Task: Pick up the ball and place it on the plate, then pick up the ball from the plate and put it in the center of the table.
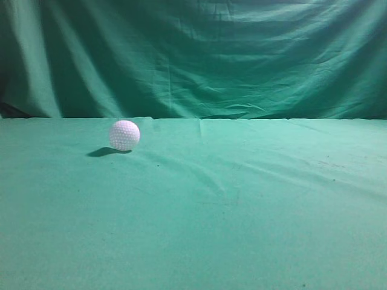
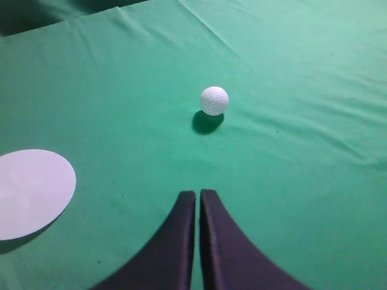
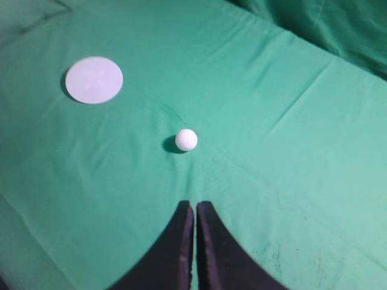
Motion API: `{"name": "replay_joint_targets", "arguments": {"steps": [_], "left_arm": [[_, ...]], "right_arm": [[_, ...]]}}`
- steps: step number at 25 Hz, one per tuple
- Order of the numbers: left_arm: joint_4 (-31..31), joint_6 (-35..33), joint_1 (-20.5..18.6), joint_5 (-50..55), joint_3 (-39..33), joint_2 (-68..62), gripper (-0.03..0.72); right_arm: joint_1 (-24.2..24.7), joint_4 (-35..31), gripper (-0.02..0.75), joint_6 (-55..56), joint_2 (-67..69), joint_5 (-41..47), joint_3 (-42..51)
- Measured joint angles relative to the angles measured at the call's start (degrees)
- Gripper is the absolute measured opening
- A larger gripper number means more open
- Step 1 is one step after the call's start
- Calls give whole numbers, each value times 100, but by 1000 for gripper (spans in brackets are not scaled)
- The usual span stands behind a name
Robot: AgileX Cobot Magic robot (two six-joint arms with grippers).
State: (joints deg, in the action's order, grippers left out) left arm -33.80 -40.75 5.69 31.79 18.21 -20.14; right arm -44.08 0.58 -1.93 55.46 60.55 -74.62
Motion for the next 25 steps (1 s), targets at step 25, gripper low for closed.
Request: {"name": "replay_joint_targets", "arguments": {"steps": [25], "left_arm": [[427, 9, 0, 122, 0, 0, 0]], "right_arm": [[0, -1198, 0, 198, -3265, -2917, 4312]]}}
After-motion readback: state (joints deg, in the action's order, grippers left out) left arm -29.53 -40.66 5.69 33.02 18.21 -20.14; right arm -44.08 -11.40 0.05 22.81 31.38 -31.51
